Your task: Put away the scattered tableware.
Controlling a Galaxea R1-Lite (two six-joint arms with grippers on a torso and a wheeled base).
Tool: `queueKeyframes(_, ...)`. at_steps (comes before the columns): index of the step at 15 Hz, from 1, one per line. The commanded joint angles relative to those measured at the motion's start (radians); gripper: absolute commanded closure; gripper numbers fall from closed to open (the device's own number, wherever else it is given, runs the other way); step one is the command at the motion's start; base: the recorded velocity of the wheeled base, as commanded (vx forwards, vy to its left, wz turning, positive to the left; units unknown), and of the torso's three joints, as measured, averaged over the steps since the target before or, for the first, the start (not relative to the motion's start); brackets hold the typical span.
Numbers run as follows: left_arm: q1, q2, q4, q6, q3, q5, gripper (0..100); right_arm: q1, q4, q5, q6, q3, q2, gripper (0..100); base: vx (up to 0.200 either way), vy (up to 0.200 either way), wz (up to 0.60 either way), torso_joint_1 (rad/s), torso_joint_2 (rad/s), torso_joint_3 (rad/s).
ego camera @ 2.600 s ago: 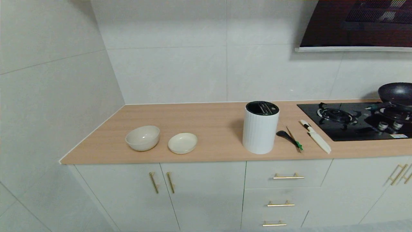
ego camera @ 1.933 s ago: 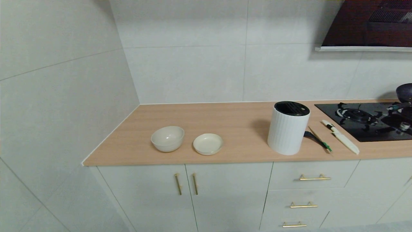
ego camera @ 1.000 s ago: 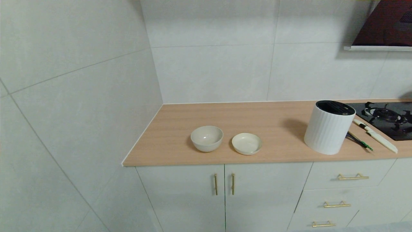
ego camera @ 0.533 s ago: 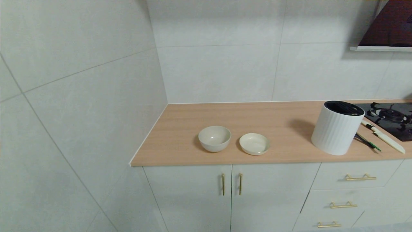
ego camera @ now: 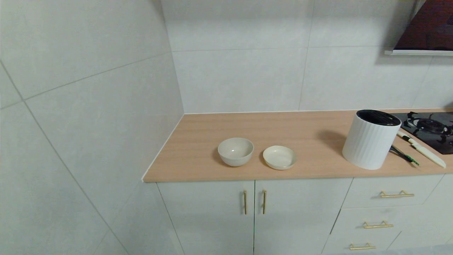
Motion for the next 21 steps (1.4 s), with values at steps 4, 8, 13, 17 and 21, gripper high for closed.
queueKeyframes(4, 0.001, 0.002, -0.002, 0.000, 0.000, 0.000, 0, 0.001, -0.001, 0.000, 0.001, 0.000, 0.002, 0, 0.000, 0.000, 0.00, -0.178, 0.39, 0.206)
queueKeyframes(8, 0.001, 0.002, 0.000, 0.000, 0.000, 0.000, 0, 0.001, -0.001, 0.000, 0.001, 0.000, 0.002, 0, 0.000, 0.000, 0.00, -0.237, 0.54, 0.292)
queueKeyframes(13, 0.001, 0.002, 0.000, 0.000, 0.000, 0.000, 0, 0.001, -0.001, 0.000, 0.001, 0.000, 0.002, 0, 0.000, 0.000, 0.00, -0.237, 0.54, 0.300)
queueKeyframes(17, 0.001, 0.002, -0.002, 0.000, 0.000, 0.000, 0, 0.001, -0.001, 0.000, 0.001, 0.000, 0.002, 0, 0.000, -0.150, 0.00, -0.218, 0.51, 0.294)
queueKeyframes(21, 0.001, 0.002, 0.000, 0.000, 0.000, 0.000, 0, 0.001, -0.001, 0.000, 0.001, 0.000, 0.002, 0, 0.000, 0.000, 0.00, -0.189, 0.49, 0.292)
